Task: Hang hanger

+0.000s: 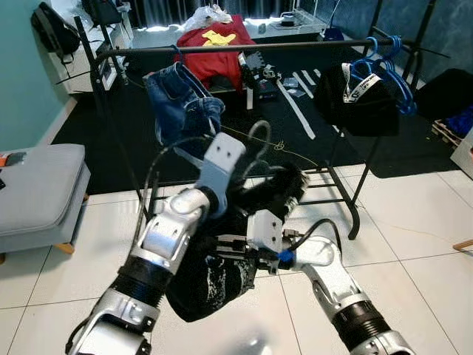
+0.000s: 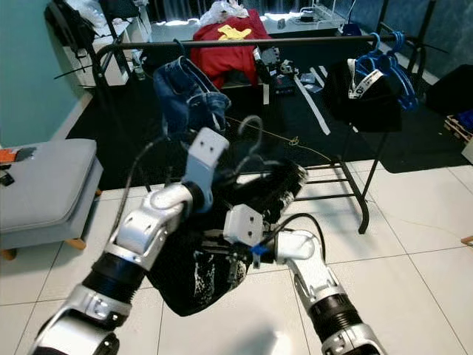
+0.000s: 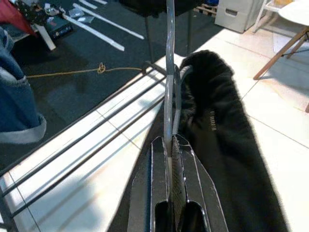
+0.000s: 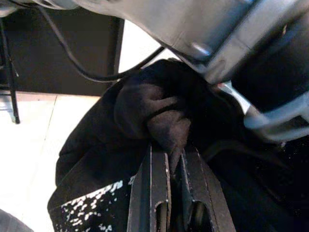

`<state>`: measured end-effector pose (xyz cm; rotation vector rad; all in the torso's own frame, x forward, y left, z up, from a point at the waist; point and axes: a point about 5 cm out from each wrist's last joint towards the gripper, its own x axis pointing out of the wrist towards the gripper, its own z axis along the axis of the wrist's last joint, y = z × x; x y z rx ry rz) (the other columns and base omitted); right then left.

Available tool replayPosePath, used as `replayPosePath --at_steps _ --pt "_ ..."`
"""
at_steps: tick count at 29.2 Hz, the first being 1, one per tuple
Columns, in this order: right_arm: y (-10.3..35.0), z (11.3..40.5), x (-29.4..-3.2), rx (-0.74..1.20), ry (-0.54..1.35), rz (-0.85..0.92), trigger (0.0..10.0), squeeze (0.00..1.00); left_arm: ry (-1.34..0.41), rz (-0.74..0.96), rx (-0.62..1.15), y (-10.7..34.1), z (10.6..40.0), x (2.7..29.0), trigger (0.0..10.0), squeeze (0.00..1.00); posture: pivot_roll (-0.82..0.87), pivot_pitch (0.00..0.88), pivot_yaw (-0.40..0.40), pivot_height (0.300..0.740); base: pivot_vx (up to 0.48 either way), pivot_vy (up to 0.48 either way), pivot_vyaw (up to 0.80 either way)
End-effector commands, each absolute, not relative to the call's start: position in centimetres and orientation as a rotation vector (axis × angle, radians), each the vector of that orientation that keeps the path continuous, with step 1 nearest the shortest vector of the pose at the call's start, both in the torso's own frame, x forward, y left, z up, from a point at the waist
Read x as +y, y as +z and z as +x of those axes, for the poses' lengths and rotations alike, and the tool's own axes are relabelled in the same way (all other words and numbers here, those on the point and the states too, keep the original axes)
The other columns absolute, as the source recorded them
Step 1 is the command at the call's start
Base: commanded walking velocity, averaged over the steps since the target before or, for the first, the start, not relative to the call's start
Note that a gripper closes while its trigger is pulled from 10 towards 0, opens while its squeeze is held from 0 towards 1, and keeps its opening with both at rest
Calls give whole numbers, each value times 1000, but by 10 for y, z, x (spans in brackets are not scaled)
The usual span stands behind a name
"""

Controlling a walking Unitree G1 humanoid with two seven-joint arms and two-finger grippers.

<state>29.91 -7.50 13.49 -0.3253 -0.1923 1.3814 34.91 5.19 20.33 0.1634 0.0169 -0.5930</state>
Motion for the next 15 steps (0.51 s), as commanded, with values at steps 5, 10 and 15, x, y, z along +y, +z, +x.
replayPosePath --at_steps 5,10,15 --pt "137 293 -50 -212 1442 -298 0 0 -589 147 -41 215 345 38 0 0 57 89 61 740 0 0 0" --pt "142 290 -45 -258 1453 -265 0 0 -546 137 -40 216 350 45 0 0 54 90 63 740 0 0 0" --pt "146 285 -46 -282 1495 -172 10000 188 -524 86 -46 220 352 53 0 0 55 89 63 740 0 0 0"
